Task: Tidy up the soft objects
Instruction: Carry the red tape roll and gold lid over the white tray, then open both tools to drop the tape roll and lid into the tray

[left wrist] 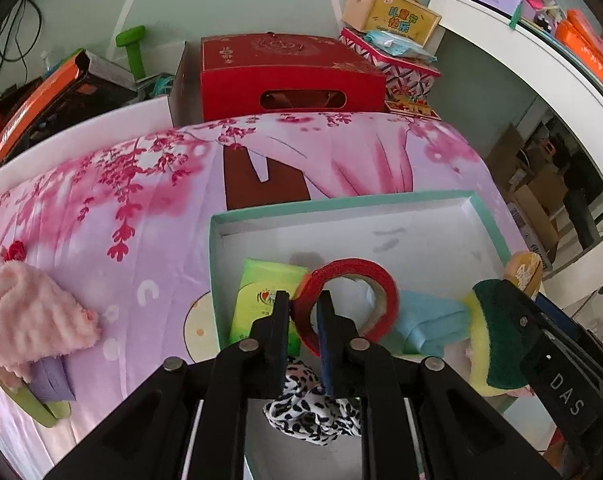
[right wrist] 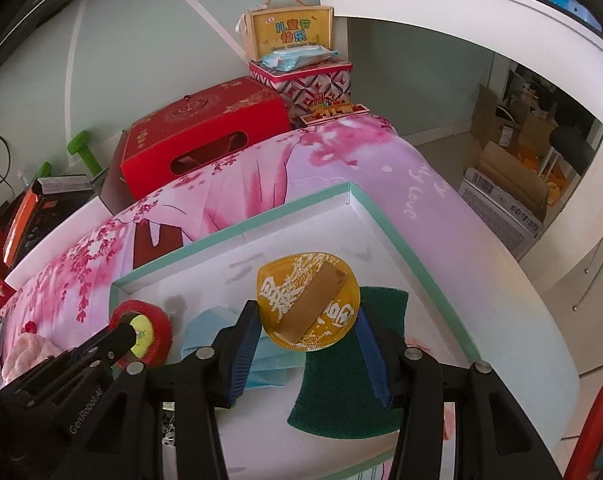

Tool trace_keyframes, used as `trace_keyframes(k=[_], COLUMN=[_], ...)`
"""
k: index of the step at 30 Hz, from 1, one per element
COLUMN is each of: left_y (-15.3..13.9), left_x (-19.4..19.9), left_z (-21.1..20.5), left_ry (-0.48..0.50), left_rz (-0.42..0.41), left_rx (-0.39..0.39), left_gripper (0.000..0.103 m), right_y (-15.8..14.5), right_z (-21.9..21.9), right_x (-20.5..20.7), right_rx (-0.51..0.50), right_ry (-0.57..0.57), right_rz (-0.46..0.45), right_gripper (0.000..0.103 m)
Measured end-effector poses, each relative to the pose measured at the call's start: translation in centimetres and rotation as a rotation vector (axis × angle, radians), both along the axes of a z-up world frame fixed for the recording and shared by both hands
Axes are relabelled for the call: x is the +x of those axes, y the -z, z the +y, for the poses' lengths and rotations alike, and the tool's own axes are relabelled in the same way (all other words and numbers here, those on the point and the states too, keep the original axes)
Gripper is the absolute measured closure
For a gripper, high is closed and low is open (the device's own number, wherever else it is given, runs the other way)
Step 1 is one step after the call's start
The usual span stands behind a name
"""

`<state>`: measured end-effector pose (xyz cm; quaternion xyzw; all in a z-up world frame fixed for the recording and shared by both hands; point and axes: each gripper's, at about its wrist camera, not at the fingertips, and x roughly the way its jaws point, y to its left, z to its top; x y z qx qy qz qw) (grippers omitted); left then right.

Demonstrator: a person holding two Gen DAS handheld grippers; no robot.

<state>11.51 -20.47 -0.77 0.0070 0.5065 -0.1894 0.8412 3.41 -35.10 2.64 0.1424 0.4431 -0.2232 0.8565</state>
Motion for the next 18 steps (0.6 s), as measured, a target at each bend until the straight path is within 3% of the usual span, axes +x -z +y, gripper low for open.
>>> trace_keyframes(k=[2,4,6,9,11,15,18], left_y=[0.1,0.0,-0.2,-0.4,-0.3,0.2,0.6], left_x=[0.1,0.1,0.2,0.4,0.5,0.8,0.8], left_z=[0.2,0.7,1.1,1.5,1.7,2.2,2.4], left_ry=[-0.007,-0.033,-0.048,-0.069,-0.081,-0.111,-0.128], left_rz=[0.012,0.012,0.016,0.018,0.020,0.032,0.021], left_rx=[-0.010,-0.014,-0.020,-0.014,0.007,0.053,0.109], left_gripper=[0.062,0.056,0.055,0.043,0.033,0.025,0.011], right_y=[0.0,0.1,0.3,0.5,0.6,0.9,1.0], right_z=[0.0,-0.1,-0.2,-0.4,-0.5,-0.6,-0.5], right_x=[-0.1,0.0,-0.1,-0.2,-0.2,-0.3,-0.2], right_rx=[0.002,0.006,0.013,0.015,0.021,0.031,0.028], right_ry=[-0.001,0.002,0.007,0.017,0.020,0.020,0.015], right_rz=[0.003,0.006,0.012,0.021,0.027,0.039,0.045], right_gripper=[0.048,0.035,0.032,0.027,0.019,0.003,0.000])
